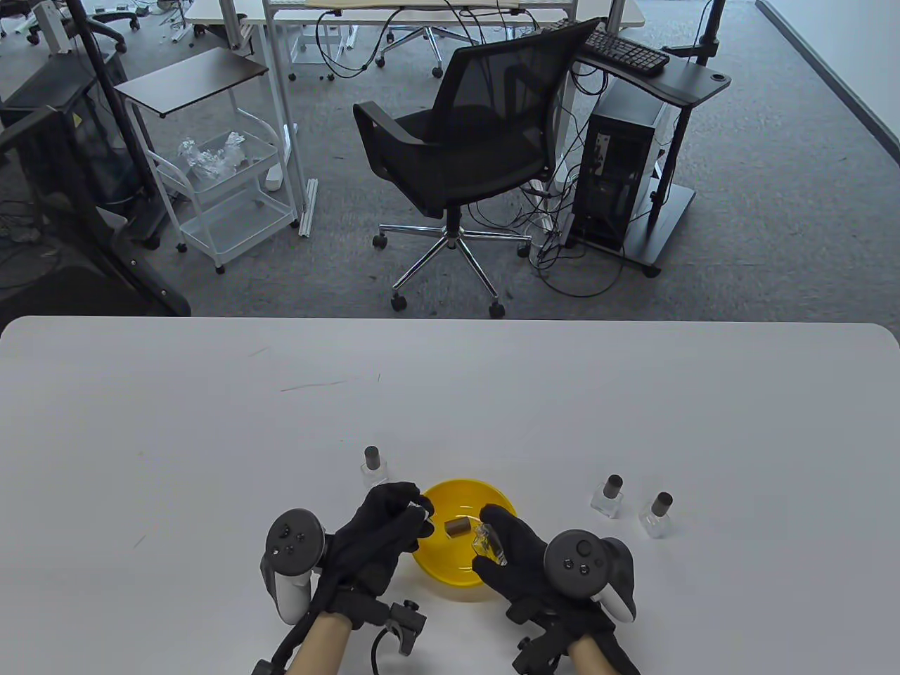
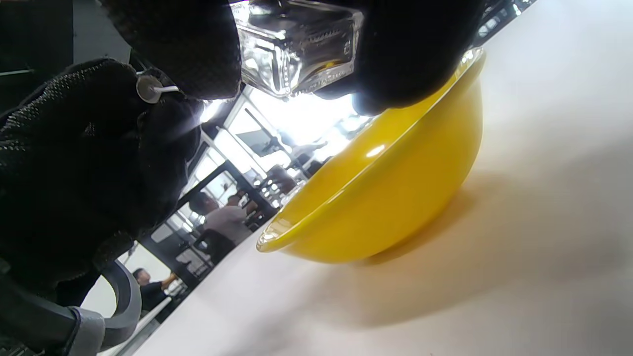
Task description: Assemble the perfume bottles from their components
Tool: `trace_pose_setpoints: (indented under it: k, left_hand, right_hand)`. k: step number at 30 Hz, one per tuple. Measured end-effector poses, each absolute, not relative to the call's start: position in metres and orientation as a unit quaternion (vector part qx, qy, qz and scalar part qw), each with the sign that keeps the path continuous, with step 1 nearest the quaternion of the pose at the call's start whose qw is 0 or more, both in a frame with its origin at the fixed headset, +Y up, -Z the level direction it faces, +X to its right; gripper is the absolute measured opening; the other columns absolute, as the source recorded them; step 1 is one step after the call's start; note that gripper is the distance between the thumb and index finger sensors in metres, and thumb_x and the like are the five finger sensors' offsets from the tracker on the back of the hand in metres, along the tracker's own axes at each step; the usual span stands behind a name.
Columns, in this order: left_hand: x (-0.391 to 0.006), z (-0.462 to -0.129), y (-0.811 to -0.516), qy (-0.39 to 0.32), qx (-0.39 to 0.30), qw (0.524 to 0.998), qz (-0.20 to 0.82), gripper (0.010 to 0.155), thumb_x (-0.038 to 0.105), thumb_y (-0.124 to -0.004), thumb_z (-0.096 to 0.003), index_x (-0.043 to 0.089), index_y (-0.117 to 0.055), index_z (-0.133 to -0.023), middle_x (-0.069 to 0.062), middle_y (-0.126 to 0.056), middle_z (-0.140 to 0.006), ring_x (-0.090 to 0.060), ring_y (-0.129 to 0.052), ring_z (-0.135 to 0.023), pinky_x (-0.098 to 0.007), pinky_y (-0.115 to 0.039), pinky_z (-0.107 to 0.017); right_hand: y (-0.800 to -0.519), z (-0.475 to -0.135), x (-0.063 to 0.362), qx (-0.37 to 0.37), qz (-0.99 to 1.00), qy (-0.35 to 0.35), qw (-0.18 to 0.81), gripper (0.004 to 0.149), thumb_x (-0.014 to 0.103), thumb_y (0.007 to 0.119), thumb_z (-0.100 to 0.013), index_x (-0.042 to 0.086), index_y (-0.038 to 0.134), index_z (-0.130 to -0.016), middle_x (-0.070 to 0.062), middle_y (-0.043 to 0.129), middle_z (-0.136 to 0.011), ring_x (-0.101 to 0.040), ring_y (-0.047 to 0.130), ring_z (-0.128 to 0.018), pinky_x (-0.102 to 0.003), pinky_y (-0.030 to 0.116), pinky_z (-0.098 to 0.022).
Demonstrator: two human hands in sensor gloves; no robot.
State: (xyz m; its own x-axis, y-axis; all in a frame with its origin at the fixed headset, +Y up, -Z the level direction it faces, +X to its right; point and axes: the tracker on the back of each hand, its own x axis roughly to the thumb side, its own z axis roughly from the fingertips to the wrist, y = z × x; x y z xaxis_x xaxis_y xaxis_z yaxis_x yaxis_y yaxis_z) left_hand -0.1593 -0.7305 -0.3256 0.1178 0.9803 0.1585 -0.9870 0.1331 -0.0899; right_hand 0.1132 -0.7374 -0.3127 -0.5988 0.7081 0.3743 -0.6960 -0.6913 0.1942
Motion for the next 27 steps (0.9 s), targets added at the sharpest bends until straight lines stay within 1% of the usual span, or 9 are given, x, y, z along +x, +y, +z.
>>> trace_pose_setpoints:
  k: [8, 12, 23, 25, 27]
  left_hand:
    - [-0.158, -0.325, -0.73, -0.092, 0.02, 0.734, 0.673, 0.046, 0.037, -0.084, -0.0515, 0.026, -0.073, -0.094, -0.006, -0.093, -0.086, -0.022, -0.103, -0.064, -0.034, -0.09, -0.046]
    - [-0.158, -0.325, -0.731, -0.093, 0.021, 0.738, 0.668, 0.045, 0.037, -0.084, -0.0514, 0.026, -0.074, -0.094, -0.006, -0.093, -0.086, -0.022, -0.103, -0.064, -0.034, -0.09, -0.046]
    - [-0.15, -0.323, -0.735, -0.099, 0.007, 0.746, 0.658, 0.045, 0.037, -0.084, -0.0515, 0.027, -0.074, -0.094, -0.005, -0.093, -0.086, -0.022, -0.104, -0.064, -0.035, -0.09, -0.046]
    - [-0.147, -0.322, -0.736, -0.099, 0.002, 0.749, 0.655, 0.045, 0.038, -0.084, -0.0515, 0.028, -0.074, -0.094, -0.005, -0.094, -0.086, -0.022, -0.104, -0.064, -0.035, -0.09, -0.046]
    - [-0.144, -0.321, -0.738, -0.1, -0.001, 0.753, 0.651, 0.044, 0.039, -0.084, -0.0516, 0.029, -0.075, -0.094, -0.004, -0.094, -0.086, -0.022, -0.103, -0.065, -0.035, -0.09, -0.047]
  right_hand:
    - [-0.74, -0.312, 0.105, 0.239, 0.896, 0.037, 0.373, 0.069, 0.035, 0.08, -0.058, 0.012, 0.044, -0.111, -0.014, 0.067, -0.108, -0.047, 0.075, -0.086, -0.046, 0.078, -0.052]
    - [-0.74, -0.311, 0.103, 0.243, 0.895, 0.04, 0.371, 0.069, 0.035, 0.08, -0.058, 0.012, 0.044, -0.111, -0.014, 0.067, -0.108, -0.047, 0.075, -0.086, -0.046, 0.078, -0.052]
    - [-0.74, -0.311, 0.104, 0.241, 0.896, 0.035, 0.371, 0.069, 0.035, 0.08, -0.058, 0.011, 0.043, -0.111, -0.015, 0.067, -0.108, -0.047, 0.076, -0.085, -0.046, 0.078, -0.052]
    - [-0.739, -0.31, 0.104, 0.242, 0.897, 0.029, 0.37, 0.069, 0.035, 0.08, -0.058, 0.011, 0.043, -0.111, -0.015, 0.067, -0.108, -0.047, 0.076, -0.085, -0.045, 0.078, -0.051]
    - [-0.737, -0.309, 0.103, 0.241, 0.898, 0.013, 0.369, 0.072, 0.035, 0.08, -0.058, 0.008, 0.039, -0.111, -0.017, 0.067, -0.107, -0.046, 0.077, -0.082, -0.042, 0.079, -0.048]
